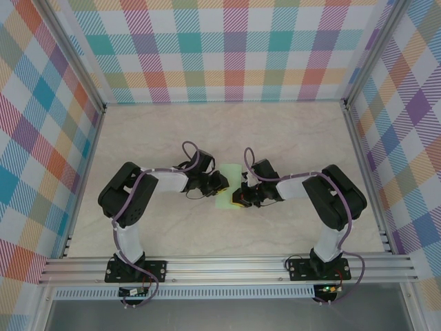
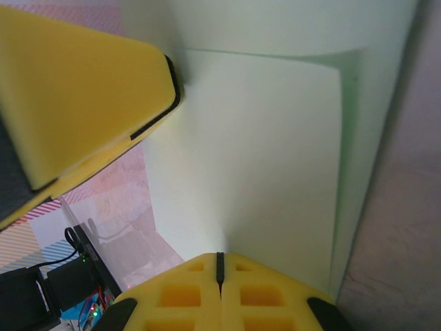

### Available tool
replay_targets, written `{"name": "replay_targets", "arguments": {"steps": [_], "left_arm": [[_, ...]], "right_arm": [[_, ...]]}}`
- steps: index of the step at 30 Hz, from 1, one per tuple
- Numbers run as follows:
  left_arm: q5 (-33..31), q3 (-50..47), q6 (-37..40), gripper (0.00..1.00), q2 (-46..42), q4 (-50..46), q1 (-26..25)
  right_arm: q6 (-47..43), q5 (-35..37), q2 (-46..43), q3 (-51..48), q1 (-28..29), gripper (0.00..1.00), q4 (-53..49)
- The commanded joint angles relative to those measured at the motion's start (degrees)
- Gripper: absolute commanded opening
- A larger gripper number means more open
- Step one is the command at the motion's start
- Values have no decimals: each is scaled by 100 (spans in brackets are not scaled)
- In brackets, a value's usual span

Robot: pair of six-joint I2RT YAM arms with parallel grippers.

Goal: Fold a paper plane with a square sheet of paper (pick it up from the middle)
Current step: Fold the triangle a second time at the center of the table.

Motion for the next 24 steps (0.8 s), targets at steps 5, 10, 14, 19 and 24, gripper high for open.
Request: {"name": "replay_targets", "arguments": {"steps": [5, 10, 14, 19, 24], "left_arm": [[-472, -30, 103, 17, 149, -338, -26], [-451, -106, 131, 17, 130, -328, -25], [-418, -98, 126, 17, 152, -302, -26], [-401, -87, 122, 17, 172, -291, -26], [-440, -97, 124, 17, 144, -336, -26]], "right_arm": [[141, 87, -154, 215, 8, 0, -966], [158, 97, -167, 594, 8, 0, -1061], [206, 95, 68, 842, 8, 0, -1046], [218, 179, 432, 1060, 18, 0, -1105], [-34, 480, 542, 961, 43, 0, -1627]]}}
